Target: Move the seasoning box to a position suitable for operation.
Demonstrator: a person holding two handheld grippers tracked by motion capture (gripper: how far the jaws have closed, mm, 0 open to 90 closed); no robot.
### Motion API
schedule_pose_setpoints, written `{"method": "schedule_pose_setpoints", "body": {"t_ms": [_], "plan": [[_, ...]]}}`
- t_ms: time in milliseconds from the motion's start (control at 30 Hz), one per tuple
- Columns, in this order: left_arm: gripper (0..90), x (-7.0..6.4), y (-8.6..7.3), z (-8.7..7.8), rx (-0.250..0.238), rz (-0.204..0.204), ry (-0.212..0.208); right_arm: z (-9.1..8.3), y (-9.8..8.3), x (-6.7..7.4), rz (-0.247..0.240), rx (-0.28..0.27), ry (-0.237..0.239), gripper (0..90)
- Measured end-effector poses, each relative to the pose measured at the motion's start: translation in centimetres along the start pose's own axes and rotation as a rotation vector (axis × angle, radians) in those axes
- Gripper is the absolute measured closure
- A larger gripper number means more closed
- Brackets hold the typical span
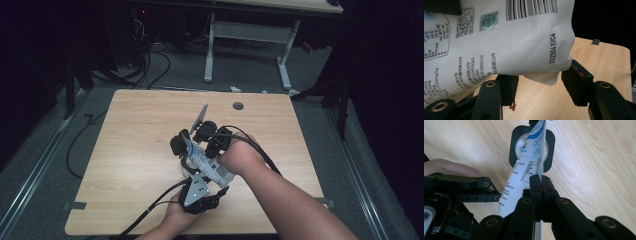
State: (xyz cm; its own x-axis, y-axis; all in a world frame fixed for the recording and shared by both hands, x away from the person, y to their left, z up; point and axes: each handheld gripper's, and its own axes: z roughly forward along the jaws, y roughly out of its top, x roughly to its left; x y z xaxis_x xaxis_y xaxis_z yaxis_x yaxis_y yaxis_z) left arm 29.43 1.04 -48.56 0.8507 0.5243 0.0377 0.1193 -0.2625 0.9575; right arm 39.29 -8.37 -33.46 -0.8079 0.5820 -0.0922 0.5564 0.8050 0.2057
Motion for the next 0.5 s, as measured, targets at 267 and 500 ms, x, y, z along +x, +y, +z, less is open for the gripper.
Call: {"method": "schedule_pose_setpoints", "body": {"t_ms": [267,500], "plan": [[48.6,0.06,0.07,-0.01,-0.002,0.001,0.003,-0.03,0.08,0.04,0.002,-0.001,-0.006,90.0],[48.7,0.04,0.11,0.05,-0.001,0.001,0.001,0.01,0.07,-0.02,0.005,0.001,-0.005,90.0]]}}
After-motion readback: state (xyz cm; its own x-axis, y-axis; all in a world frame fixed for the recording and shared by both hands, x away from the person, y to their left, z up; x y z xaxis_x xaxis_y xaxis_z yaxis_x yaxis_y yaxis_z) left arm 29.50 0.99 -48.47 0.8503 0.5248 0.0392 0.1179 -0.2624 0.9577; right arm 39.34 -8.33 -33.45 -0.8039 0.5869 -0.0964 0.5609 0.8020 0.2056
